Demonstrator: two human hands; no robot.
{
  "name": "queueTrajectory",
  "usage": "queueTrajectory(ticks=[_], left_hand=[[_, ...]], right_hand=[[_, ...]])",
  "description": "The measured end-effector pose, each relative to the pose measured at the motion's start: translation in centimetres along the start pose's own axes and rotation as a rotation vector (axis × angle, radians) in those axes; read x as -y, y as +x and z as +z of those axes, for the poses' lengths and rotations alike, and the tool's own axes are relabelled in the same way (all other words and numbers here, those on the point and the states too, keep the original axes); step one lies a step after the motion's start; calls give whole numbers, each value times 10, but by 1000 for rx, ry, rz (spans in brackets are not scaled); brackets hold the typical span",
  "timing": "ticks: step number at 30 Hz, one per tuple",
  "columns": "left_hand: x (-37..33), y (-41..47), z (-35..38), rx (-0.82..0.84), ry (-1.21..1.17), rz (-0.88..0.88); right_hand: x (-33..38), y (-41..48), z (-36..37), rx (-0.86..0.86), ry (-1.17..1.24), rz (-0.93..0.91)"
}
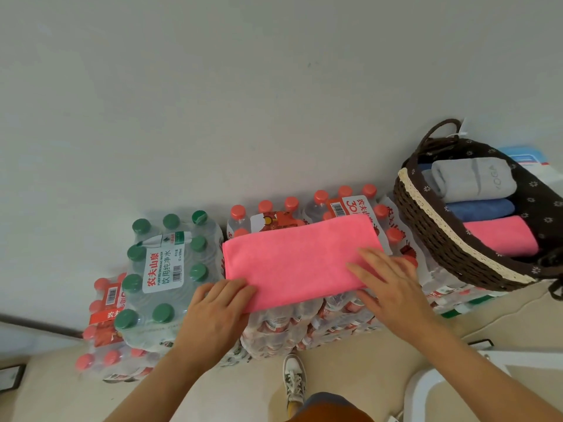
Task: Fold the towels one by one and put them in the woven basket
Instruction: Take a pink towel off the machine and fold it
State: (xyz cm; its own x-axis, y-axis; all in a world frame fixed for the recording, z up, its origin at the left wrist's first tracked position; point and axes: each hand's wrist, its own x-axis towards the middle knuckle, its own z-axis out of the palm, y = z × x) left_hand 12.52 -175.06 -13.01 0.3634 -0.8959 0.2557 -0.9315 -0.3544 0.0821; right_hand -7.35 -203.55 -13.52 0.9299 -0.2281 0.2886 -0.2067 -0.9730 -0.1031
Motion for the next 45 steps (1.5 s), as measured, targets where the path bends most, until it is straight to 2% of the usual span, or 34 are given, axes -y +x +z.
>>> queueTrajectory(ticks=[4,9,15,19,21,24,27,29,32,36,39,42,45], left_hand=[[8,6,0,-54,-32,42],[12,6,4,-96,-61,114],[12,10,-4,-38,-120,50],[9,15,-28,-26,-332,-141],[6,19,-47,-92,-432,-298],[0,32,-82,-207,-721,-550],[5,49,-102,-347,-917,-668],[12,61,-97,-349,-947,-708],[19,78,-68,-235,-927,-779],[26,95,-24,-153,-847,-894],[30,100,-16,-167,-910,-930],[32,96,-23,-67,-952,-867],[35,84,-24,71,-812,-814]], right_hand=[[-1,-1,5,-144,1,-32],[-9,-1,7,-187,11,-25],[-10,1,-4,-52,100,43],[-5,14,-27,20,337,240],[0,26,-52,46,508,367],[5,48,-100,52,733,459],[-5,68,-128,-2,953,535],[-16,80,-125,25,1020,562],[-32,99,-92,89,892,631],[-36,119,-35,87,520,711],[-16,120,-19,62,162,560],[24,114,-13,89,86,288],[61,107,5,210,47,101]])
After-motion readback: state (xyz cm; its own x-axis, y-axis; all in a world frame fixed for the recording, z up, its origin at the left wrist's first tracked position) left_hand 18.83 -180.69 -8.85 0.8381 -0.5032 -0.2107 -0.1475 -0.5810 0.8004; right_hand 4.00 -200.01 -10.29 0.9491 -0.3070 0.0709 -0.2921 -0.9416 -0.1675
